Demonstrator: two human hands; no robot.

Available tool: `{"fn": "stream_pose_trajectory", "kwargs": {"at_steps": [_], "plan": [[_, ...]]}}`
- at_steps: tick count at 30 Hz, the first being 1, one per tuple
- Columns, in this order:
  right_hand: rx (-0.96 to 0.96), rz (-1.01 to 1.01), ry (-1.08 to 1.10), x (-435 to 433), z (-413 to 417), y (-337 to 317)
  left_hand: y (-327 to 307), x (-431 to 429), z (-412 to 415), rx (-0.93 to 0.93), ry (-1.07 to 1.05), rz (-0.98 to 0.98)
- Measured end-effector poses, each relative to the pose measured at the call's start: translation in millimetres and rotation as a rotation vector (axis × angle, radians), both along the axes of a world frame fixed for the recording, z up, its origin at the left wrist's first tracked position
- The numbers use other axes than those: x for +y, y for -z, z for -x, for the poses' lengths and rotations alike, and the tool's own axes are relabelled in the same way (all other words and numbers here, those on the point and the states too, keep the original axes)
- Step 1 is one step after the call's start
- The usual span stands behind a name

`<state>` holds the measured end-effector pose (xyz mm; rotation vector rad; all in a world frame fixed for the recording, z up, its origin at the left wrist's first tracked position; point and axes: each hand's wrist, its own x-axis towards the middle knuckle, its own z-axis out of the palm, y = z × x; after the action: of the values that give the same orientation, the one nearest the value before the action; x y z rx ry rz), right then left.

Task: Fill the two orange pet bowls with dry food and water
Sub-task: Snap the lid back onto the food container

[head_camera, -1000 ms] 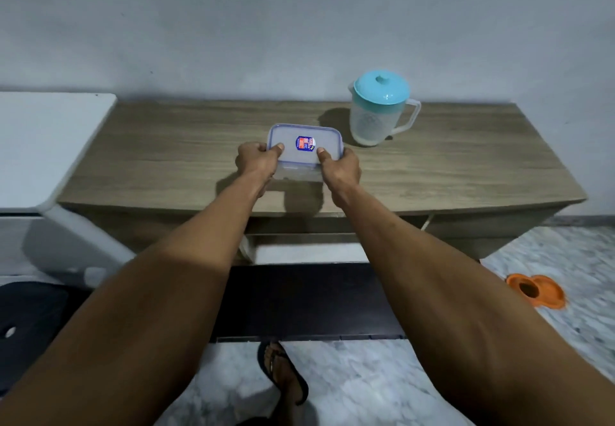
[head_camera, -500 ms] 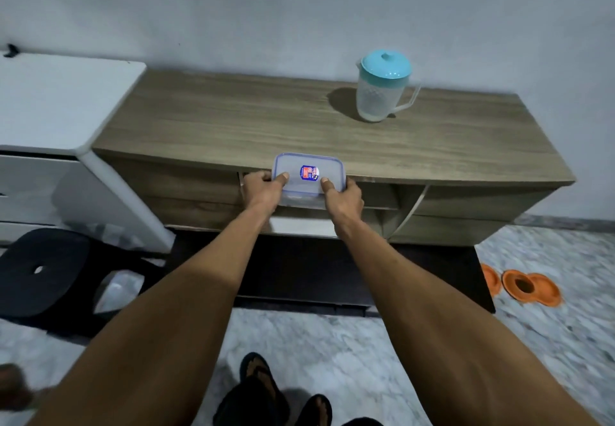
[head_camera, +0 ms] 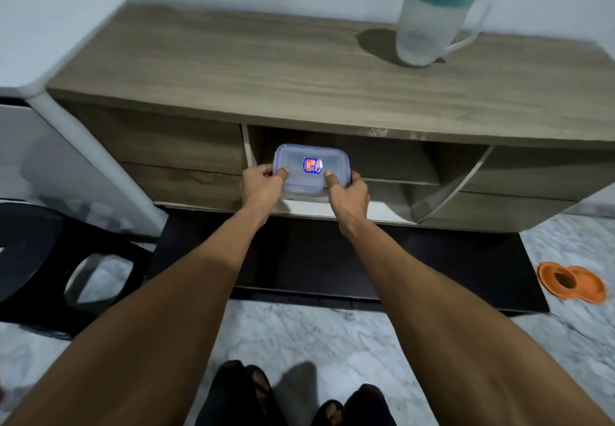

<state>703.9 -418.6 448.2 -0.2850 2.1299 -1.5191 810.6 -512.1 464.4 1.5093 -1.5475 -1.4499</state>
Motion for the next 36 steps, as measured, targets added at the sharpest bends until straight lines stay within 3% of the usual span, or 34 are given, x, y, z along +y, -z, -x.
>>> {"fn": "stream_pose_trajectory", "kwargs": {"at_steps": [14,20,30,34,36], "plan": [[0.144,0.049,0.025,-108.2,61.6,101.7,100.0,-79.2,50.7,0.134,0.018,0.164],[0.168,0.120,0.023,-139.2,78.6,109.6,106.6,-97.2,66.4,-0.039,0.023,0.263],[0.419,-0.122,-0.045,-153.1,90.1,111.1,104.5,-102.4,71.2,-0.124,0.010,0.214],[0.371,-0.188,-0.096,-142.8,85.3,94.3,92.5,-100.8,68.0,-0.104,0.042,0.179],[0.225,-0.123,-0.070,-128.5,79.6,86.6,85.9,-97.7,65.7,-0.081,0.049,0.147]]}}
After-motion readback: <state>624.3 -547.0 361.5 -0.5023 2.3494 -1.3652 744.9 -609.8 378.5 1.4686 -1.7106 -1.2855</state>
